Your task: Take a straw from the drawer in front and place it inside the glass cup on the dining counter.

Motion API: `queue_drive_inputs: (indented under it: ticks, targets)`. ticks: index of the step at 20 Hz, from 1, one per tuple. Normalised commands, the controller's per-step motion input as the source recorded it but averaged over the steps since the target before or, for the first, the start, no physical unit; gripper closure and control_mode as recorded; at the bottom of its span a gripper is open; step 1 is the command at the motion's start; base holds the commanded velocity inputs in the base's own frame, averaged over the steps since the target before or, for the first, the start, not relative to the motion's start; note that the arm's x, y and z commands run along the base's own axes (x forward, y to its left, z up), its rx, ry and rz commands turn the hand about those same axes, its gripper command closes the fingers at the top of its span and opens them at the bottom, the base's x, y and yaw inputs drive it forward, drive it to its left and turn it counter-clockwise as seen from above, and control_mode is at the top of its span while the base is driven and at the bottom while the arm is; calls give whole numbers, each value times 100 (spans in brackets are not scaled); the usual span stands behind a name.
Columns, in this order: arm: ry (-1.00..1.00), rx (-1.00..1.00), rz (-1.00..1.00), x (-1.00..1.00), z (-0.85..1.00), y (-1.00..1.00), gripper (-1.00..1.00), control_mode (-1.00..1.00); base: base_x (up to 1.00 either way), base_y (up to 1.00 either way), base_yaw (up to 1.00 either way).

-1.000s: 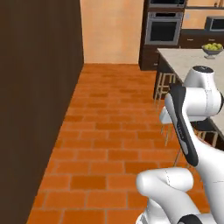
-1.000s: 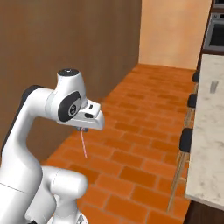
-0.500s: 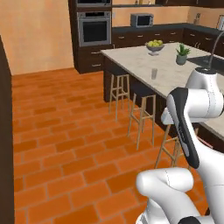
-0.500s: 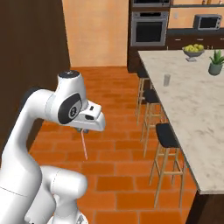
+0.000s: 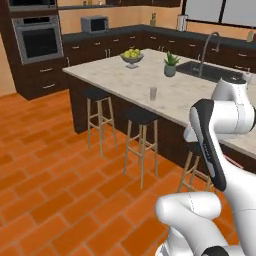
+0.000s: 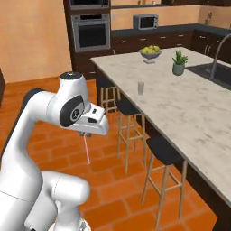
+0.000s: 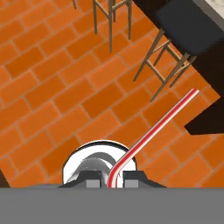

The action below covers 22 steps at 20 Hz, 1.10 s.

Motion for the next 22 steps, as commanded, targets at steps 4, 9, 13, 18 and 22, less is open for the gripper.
queue_drive_inputs:
  ticks: [4, 9, 13, 18, 22]
  targets:
    - [0, 0, 0, 0, 0, 0, 100, 100, 84, 80, -62]
    - [0, 0, 0, 0, 0, 0, 100, 100, 77, 78, -64]
    - [0, 0, 0, 0, 0, 0, 100, 100, 72, 78, -65]
    - [0, 0, 0, 0, 0, 0, 100, 100, 59, 87, -61]
    - [0, 0, 0, 0, 0, 0, 100, 100, 50, 96, -57]
